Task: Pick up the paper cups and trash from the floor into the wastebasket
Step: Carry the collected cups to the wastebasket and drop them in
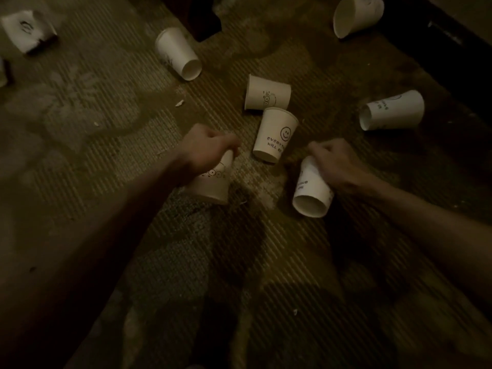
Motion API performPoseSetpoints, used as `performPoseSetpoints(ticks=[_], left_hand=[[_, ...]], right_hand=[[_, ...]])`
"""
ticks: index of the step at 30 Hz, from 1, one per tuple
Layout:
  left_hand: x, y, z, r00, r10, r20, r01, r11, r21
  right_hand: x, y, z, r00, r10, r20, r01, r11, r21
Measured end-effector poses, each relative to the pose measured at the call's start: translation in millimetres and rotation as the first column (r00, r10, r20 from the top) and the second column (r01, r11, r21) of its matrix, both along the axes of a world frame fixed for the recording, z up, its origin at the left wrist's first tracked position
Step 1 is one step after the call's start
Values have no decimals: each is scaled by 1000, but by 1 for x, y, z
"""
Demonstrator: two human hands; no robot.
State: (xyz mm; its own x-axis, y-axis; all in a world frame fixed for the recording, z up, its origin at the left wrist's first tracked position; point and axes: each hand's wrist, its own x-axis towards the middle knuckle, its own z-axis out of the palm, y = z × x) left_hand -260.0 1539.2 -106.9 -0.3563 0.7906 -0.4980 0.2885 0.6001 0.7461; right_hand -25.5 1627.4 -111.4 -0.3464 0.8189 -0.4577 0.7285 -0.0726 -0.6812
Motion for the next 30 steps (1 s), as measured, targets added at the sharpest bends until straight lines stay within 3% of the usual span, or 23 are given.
performPoseSetpoints(ticks=[4,9,16,24,30], left_hand=[[10,20,-2,990,-135,28,135,991,14],[21,38,-15,987,-132,96,129,991,34],[25,43,-32,952,-222,212,225,974,10],[54,27,-39,820,-350,453,355,932,77],[110,5,-16,748,-289,598,273,955,119]], right_hand=[[-6,18,2,999,33,25,-35,997,73],[-19,32,1,997,71,-1,-70,987,145],[-29,37,3,989,144,33,-145,989,27],[3,15,36,989,112,100,-116,993,34],[52,-7,67,997,21,77,-23,999,31]])
